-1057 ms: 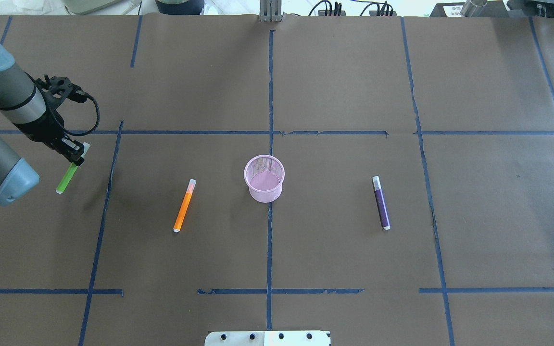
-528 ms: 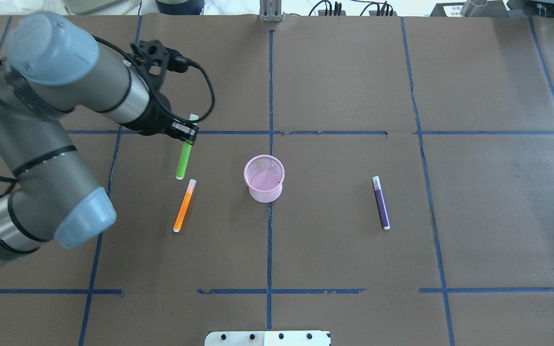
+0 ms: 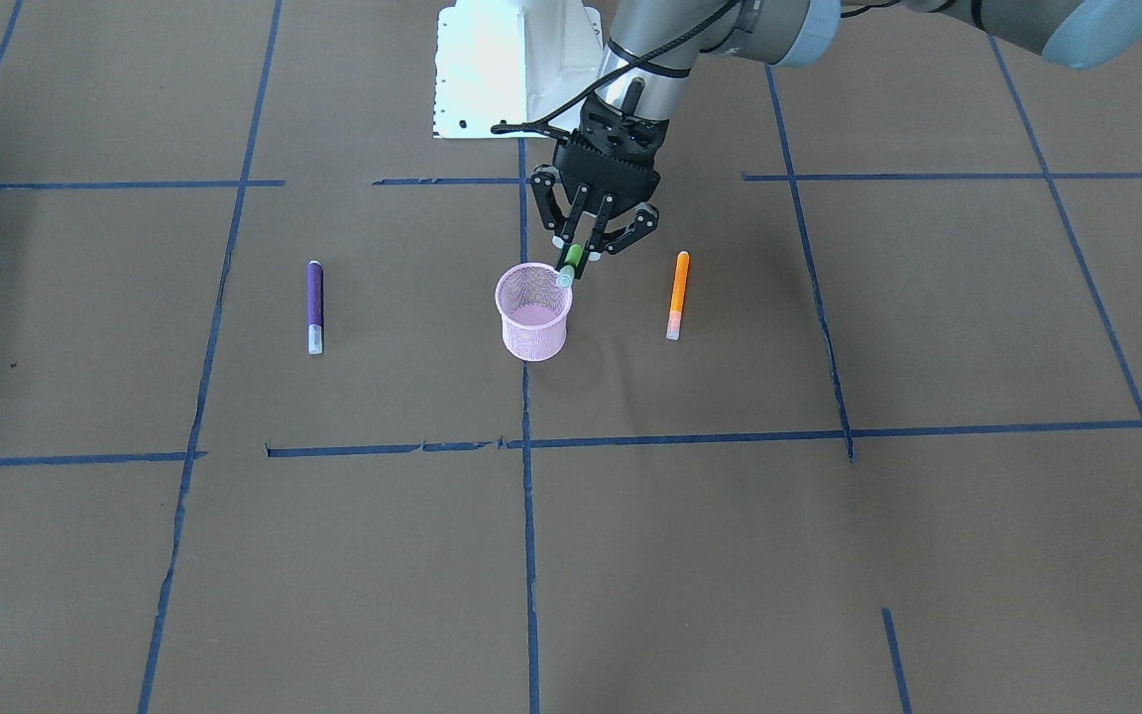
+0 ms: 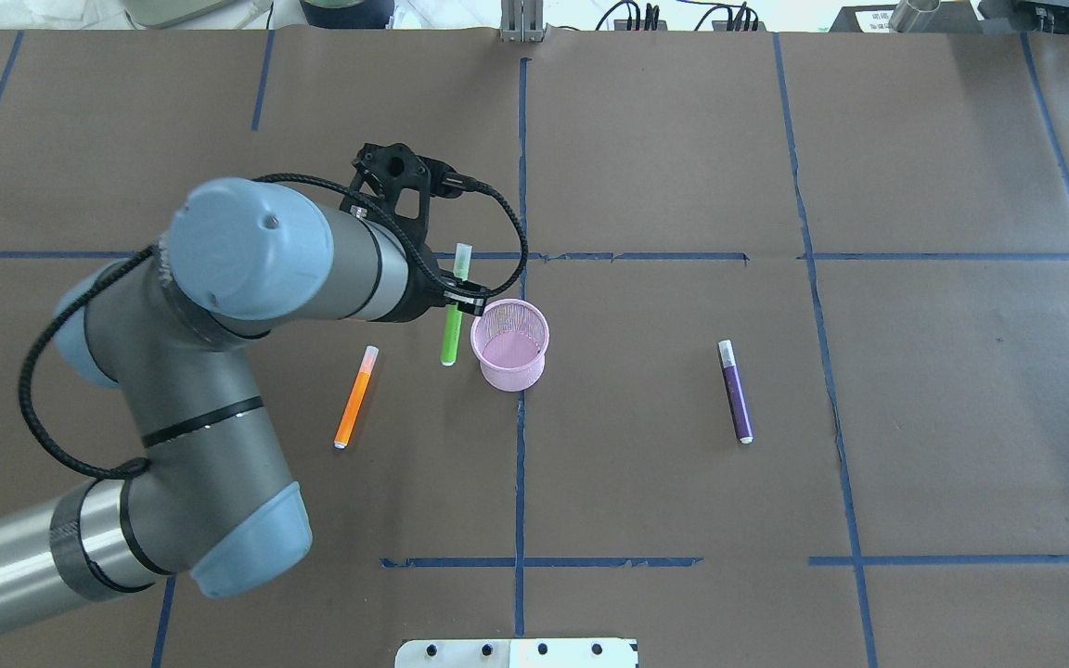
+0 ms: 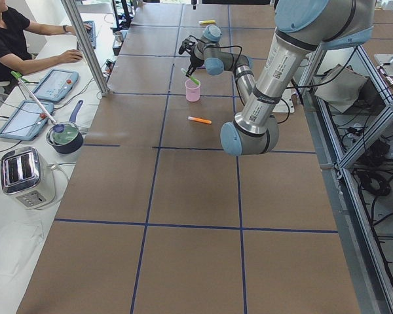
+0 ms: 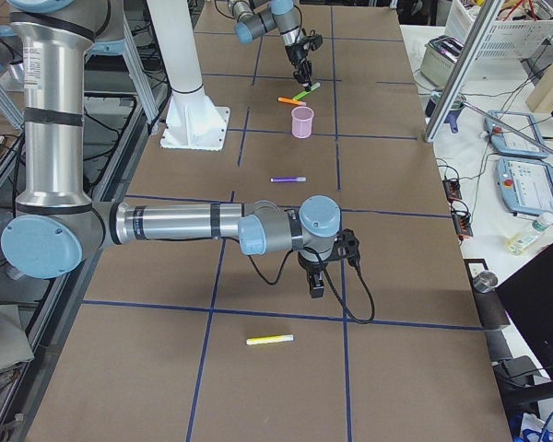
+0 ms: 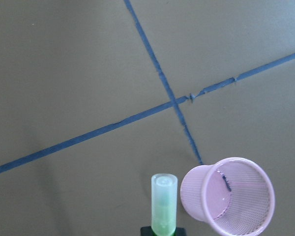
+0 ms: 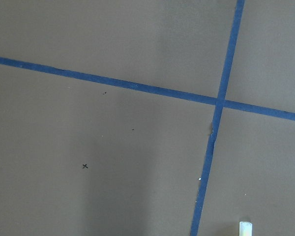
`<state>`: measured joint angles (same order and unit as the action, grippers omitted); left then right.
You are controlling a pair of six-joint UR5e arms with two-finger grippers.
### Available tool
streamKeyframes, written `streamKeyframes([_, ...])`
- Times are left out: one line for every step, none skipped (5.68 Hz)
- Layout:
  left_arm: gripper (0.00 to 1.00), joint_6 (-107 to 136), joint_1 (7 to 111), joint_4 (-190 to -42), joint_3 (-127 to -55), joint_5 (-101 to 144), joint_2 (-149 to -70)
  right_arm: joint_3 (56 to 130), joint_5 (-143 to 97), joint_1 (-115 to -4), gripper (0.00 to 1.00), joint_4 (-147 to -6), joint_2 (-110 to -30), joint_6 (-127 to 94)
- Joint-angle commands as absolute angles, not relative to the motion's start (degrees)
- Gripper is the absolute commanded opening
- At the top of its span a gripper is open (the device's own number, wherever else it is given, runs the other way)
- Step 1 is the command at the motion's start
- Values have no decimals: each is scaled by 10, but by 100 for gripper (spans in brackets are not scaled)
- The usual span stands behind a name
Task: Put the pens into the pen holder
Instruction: 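Carry the green marker with the left gripper and drop it into the pink cup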
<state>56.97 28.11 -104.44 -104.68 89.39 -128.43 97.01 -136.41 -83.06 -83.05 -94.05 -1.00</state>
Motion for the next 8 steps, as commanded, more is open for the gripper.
streamKeyframes([2, 577, 251, -1071, -993, 780, -1318, 970, -1365, -831, 100, -829, -940, -11])
streamKeyframes([21, 572, 237, -1087, -994, 773, -1314, 970, -1364, -831, 100, -829, -940, -11])
streamKeyframes([73, 571, 236, -1088, -996, 774, -1297, 969, -1364, -831, 100, -829, -940, -10])
streamKeyframes([100, 571, 236, -1085, -1006, 778, -1288, 969, -1364, -831, 100, -830, -940, -11])
streamKeyframes([100, 571, 236, -1079, -1040, 797, -1270, 964, -1364, -831, 100, -831, -940, -10])
streamKeyframes([100, 570, 260, -1078, -1071, 845, -1239, 960, -1366, -829, 100, -831, -940, -11])
streamKeyframes([100, 538, 307, -1079, -1086, 909, -1207, 949, -1366, -822, 100, -829, -940, -10])
streamKeyframes([100, 474, 353, -1079, -1105, 971, -1147, 931, -1363, -809, 100, -827, -940, -10])
